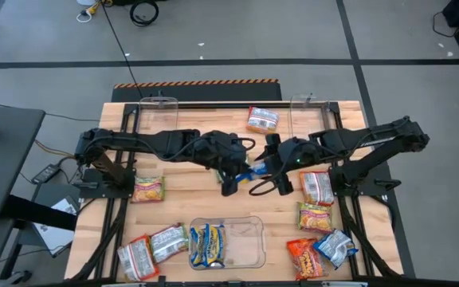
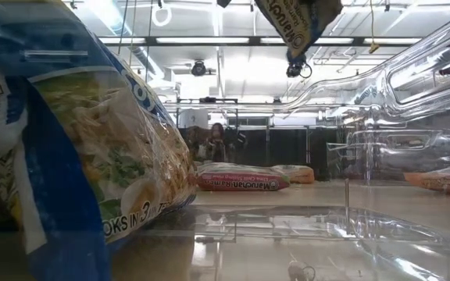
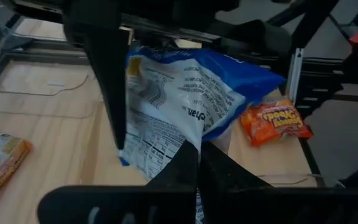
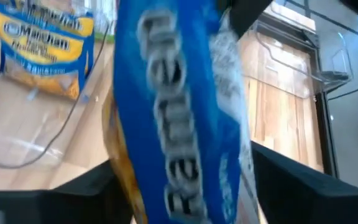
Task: Sort Maruchan noodles
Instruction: Put the blue noodle pack into the bottom transparent bin
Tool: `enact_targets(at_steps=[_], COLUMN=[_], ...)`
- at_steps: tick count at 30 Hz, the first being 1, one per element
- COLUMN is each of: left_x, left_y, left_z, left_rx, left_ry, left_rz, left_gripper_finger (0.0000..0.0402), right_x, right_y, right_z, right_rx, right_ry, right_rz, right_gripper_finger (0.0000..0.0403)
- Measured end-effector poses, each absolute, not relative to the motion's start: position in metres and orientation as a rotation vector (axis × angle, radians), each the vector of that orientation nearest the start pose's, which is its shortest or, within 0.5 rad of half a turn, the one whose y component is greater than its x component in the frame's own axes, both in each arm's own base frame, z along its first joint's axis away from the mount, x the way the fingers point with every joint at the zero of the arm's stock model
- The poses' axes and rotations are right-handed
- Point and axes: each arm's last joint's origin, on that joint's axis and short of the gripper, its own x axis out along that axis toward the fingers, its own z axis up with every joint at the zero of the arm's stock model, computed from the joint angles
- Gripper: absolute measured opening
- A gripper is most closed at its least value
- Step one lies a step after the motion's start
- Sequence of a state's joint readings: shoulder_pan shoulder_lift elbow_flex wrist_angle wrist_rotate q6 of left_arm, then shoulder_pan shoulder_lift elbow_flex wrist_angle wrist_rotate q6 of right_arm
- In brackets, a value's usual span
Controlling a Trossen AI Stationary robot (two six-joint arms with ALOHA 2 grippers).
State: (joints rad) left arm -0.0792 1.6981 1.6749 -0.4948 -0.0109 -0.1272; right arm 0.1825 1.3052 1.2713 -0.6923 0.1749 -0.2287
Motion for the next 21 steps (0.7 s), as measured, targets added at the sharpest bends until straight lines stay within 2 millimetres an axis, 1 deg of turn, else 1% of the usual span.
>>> enact_targets(at_steps=[6, 9, 12, 16, 19, 21], left_x=[0.384, 0.383, 0.377, 0.360, 0.339, 0.322], left_y=[-0.028, -0.027, -0.026, -0.018, -0.011, -0.009], left_z=[0.374, 0.374, 0.384, 0.409, 0.431, 0.448], left_rx=[-0.089, -0.083, -0.075, -0.067, -0.045, -0.032], left_ry=[0.500, 0.497, 0.509, 0.549, 0.596, 0.573], left_rz=[-0.026, -0.003, 0.017, 0.062, 0.085, 0.087], left_gripper_finger=[0.0005, 0.0015, 0.0042, 0.0096, 0.0139, 0.0161], right_x=[0.265, 0.263, 0.261, 0.251, 0.239, 0.227], right_y=[0.044, 0.044, 0.044, 0.041, 0.036, 0.032], right_z=[0.347, 0.348, 0.351, 0.361, 0.374, 0.389], right_rx=[-0.282, -0.250, -0.210, -0.134, -0.060, -0.002], right_ry=[0.708, 0.709, 0.699, 0.656, 0.584, 0.494], right_rz=[0.069, 0.071, 0.059, 0.032, 0.003, -0.021], right_gripper_finger=[0.0174, 0.0144, 0.0138, 0.0150, 0.0150, 0.0146])
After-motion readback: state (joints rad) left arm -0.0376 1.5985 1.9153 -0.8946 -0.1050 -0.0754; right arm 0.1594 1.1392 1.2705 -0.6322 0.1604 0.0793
